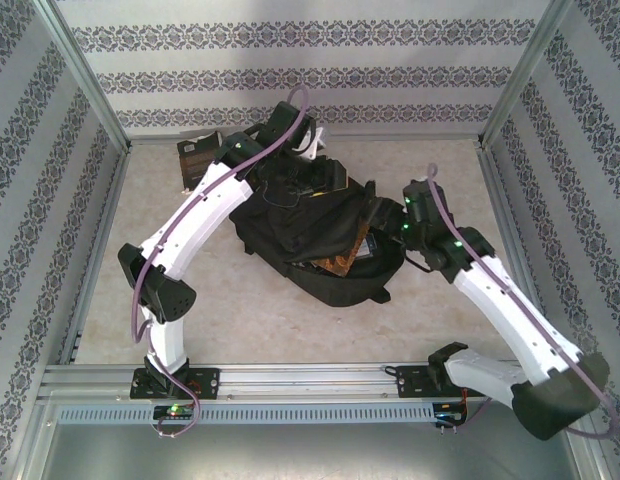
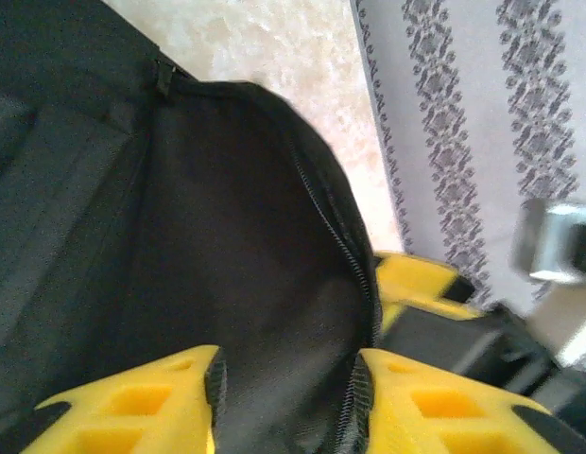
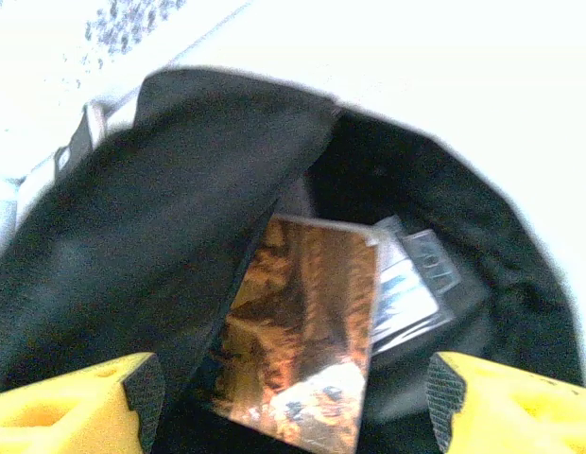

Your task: Pack the student bag

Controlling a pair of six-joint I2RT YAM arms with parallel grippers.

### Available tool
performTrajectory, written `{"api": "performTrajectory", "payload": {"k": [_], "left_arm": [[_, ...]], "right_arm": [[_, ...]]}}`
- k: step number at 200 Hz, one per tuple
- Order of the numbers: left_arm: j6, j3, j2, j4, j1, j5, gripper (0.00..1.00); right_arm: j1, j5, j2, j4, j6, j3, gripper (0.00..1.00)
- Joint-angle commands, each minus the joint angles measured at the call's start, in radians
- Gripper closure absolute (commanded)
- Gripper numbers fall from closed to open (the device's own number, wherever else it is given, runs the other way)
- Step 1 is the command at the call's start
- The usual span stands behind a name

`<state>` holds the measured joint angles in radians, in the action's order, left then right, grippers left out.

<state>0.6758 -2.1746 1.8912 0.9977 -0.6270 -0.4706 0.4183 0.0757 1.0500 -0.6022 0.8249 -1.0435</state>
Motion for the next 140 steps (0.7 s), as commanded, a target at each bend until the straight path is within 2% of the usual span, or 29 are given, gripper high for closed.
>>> {"api": "performTrajectory", "payload": {"k": [1,21,47,65,83,101,117,140], "left_arm": [[-0.064,0.003,-0.063,-0.042,-0.001,0.027,0.45],[-0.101,0.006,-0.075,-0.024,0.009,0.07,0.36],[-0.129,0.037,-0.093,-0.027,0.038,0.118,0.31],[-0.13,0.08,-0.106,-0.027,0.083,0.218,0.28],[-0.115,0.151,-0.115,-0.043,0.179,0.321,0.27],[-0.096,0.188,-0.092,-0.084,0.312,0.416,0.27],[-0.1,0.198,-0.03,-0.146,0.416,0.439,0.27],[-0.131,0.121,0.127,-0.181,0.502,0.468,0.27]], "right_arm": [[-0.023,0.183,-0.055,-0.166,-0.047,-0.032,0.24],[-0.039,0.191,-0.077,-0.192,-0.082,-0.048,0.23],[-0.042,0.178,-0.07,-0.218,-0.114,-0.078,0.23],[-0.042,0.121,-0.057,-0.208,-0.138,-0.091,0.23],[-0.035,0.072,-0.027,-0.227,-0.15,-0.115,0.23],[-0.019,0.034,-0.006,-0.25,-0.166,-0.126,0.23],[-0.012,-0.01,0.001,-0.262,-0.185,-0.119,0.24],[-0.013,-0.069,-0.007,-0.29,-0.223,-0.109,0.24]]}}
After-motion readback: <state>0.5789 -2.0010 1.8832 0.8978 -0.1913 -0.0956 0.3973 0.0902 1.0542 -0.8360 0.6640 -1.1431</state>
